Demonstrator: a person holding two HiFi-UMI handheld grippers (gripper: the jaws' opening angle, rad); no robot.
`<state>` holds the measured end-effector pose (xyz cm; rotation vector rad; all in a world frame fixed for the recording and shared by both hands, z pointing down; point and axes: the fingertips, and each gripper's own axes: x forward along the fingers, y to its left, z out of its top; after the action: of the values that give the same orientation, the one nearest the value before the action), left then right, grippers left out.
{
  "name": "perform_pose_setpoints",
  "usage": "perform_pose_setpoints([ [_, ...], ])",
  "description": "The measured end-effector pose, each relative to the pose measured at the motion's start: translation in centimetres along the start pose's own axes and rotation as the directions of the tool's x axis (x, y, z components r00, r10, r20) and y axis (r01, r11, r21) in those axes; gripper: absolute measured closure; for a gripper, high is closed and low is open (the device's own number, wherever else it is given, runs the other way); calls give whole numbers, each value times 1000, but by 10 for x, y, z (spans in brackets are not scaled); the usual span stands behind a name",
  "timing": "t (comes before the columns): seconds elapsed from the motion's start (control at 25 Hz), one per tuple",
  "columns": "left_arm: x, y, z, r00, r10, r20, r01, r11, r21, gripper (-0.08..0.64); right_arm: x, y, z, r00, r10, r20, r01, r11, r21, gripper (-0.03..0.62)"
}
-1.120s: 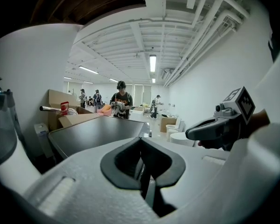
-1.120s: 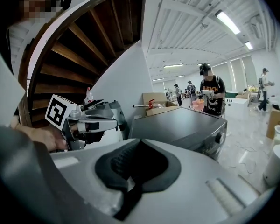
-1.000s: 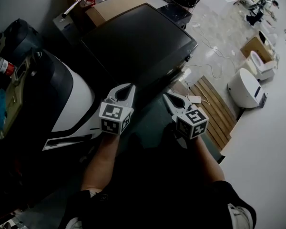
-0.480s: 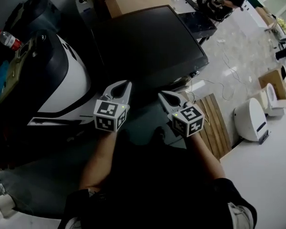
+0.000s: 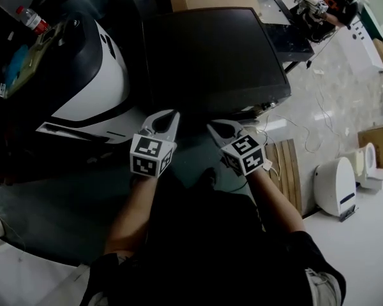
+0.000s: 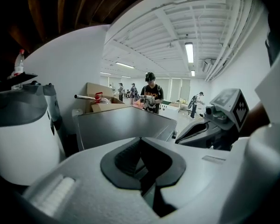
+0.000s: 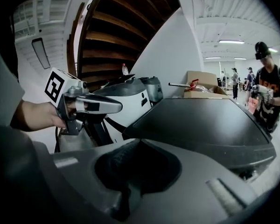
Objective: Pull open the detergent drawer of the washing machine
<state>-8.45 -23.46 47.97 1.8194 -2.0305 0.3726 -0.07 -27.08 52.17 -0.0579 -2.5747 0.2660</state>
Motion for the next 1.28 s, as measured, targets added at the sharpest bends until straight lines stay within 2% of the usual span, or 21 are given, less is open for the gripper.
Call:
perform_pose_setpoints([
  [0.2, -9, 24, -18, 999, 42, -19, -43, 999, -23, 549, 32, 1, -6, 997, 25, -71, -30, 997, -66, 591],
  [0.52, -27, 57, -43, 998, 59, -37, -62, 995, -77, 549, 75, 16, -14, 985, 35, -169, -59, 989, -137, 588],
  [0.56, -28, 61, -46, 997, 60, -39, -63, 995, -82, 549, 81, 17, -16, 982, 36, -187, -64, 987, -150, 539],
  [0.6, -30, 64, -49, 997, 60, -41, -63, 994, -87, 549, 87, 18, -19, 978, 34, -206, -69, 984, -165, 529],
  [0.92, -27, 75, -60, 998, 35, -44, -40, 991, -125, 549, 113, 18, -37, 946, -14, -323, -89, 949, -301, 486],
  [1.12, -22, 83, -63, 999, 23, -44, -29, 991, -131, 549, 123, 13, -45, 924, -20, -382, -112, 941, -320, 425],
  [1.28, -18, 88, -64, 999, 18, -48, -25, 990, -138, 549, 127, 12, -46, 914, -18, -405, -133, 930, -342, 420],
])
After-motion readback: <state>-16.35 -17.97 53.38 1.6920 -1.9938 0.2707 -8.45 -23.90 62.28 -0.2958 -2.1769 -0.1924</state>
